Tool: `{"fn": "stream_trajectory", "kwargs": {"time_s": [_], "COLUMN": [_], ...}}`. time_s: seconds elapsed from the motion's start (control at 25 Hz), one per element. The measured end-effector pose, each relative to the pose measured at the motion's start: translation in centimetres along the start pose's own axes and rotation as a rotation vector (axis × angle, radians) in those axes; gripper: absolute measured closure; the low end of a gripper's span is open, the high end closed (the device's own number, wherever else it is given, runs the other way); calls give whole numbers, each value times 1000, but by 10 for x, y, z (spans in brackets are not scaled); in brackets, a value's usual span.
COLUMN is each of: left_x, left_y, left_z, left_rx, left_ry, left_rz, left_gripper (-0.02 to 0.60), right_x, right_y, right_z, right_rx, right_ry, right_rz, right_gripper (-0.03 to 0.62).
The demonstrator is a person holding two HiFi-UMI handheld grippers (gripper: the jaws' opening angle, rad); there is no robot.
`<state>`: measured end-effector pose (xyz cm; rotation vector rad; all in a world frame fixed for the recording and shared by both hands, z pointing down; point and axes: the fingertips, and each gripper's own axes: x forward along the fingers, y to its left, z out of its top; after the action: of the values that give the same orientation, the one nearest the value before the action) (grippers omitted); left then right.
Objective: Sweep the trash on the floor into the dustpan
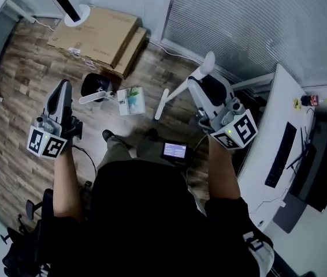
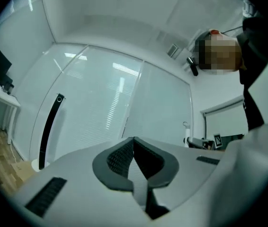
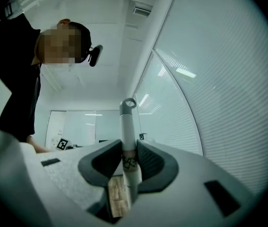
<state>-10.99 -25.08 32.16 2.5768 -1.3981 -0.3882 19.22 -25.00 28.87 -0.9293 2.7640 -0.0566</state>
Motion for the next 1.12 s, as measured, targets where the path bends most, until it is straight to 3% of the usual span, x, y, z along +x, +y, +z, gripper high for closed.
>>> {"fn": "stream_trajectory", "kwargs": {"time_s": [0.2,0.4,0.52,0.64,0.88,1.04,1.12], "left_x": [-15,-40,-56,-78,-104,-145,-166], "left_y": [-31,-41,-37,-37,-72,-93,-111], "left_z": [13,35,48,41,37,27,25], "left_rx": [75,187,204,223,171,89,112], "left_ry": [-27,-72,-105,-86,-129,-108,-98], "left_rz": [27,129,162,184,88,42,24], "left_gripper": [586,586,586,586,586,586,586], "right_x": [-34,-69,-81,-92,-130,-149,-158], "right_y": [8,10,18,37,74,122,143], "right_z": [5,4,3,2,9,10,9], "right_rx": [-36,-125,-121,-114,-94,-99,-91], "right_ry": [17,17,11,20,21,26,28], "right_rz": [-69,-246,-278,-300,-389,-416,-431], "right_gripper": [491,499,499,499,499,499,499]}}
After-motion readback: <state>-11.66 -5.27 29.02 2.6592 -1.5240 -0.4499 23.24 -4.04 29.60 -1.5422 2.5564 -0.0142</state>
